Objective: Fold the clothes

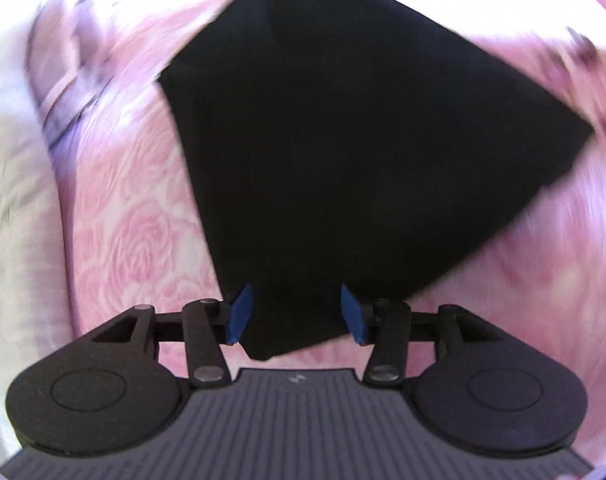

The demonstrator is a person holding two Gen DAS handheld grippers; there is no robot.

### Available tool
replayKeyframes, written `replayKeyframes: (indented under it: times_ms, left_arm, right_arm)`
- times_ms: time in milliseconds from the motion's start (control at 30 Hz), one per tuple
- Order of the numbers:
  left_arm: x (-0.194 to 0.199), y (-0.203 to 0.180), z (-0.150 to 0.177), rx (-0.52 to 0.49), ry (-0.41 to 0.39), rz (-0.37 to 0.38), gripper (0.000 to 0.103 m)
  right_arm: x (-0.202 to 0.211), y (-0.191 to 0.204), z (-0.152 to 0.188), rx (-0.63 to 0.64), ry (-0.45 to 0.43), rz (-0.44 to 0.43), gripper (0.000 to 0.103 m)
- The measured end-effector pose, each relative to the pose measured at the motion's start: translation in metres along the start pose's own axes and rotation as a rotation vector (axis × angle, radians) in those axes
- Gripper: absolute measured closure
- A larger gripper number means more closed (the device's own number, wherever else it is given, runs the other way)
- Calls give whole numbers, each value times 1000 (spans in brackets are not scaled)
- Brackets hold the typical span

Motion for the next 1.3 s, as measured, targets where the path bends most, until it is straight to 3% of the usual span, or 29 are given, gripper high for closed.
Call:
replayKeyframes:
  times_ms: [133,300,400,533,633,700,833,933,1067,1200,1300]
  left_arm:
    - [2,-24,15,-182,-32,-56,53]
    - [-8,-45,28,-424,-129,-169,52]
    - [-19,-52,33,-535,-201,-230,50]
    - [-33,-59,43,-685,-304,-282,49]
    - [-37,-55,49,-679,-330,-283,49]
    - [-38,-51,52,-645,-332,-285,54]
    - [-37,-51,63,-594,-352,-314,57]
    - [-35,-60,77,-667,-413,-378,57]
    - [-28,-68,91,-736,-438,-400,56]
    - [-23,-70,109,-747,-410,-394,42]
    - [-31,-76,111,-793,-403,-411,42]
  right_arm:
    - [0,15,18,55,50,1,47]
    - [5,48,41,163,83,19,47]
    - [12,89,63,316,59,21,43]
    - [-2,170,120,628,75,-38,35]
    - [-34,224,165,840,79,-40,31]
    - [-61,249,186,970,65,2,31]
    - [-118,266,209,1230,75,218,31]
    - [-133,262,206,1281,64,250,31]
    - [-128,256,199,1296,64,298,31]
    - [-120,244,195,1281,66,320,34]
    - [-119,242,197,1283,68,308,50]
Point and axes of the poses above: each gripper's, at about its wrist camera, not at the fingertips, and x roughly against the way its jaws point, y to its left, z to its underside, the point moved 6 cm from there along -x, roughly the way its jaws point, and after that the axes turned 8 degrees about -z, right-handed, at the moved point
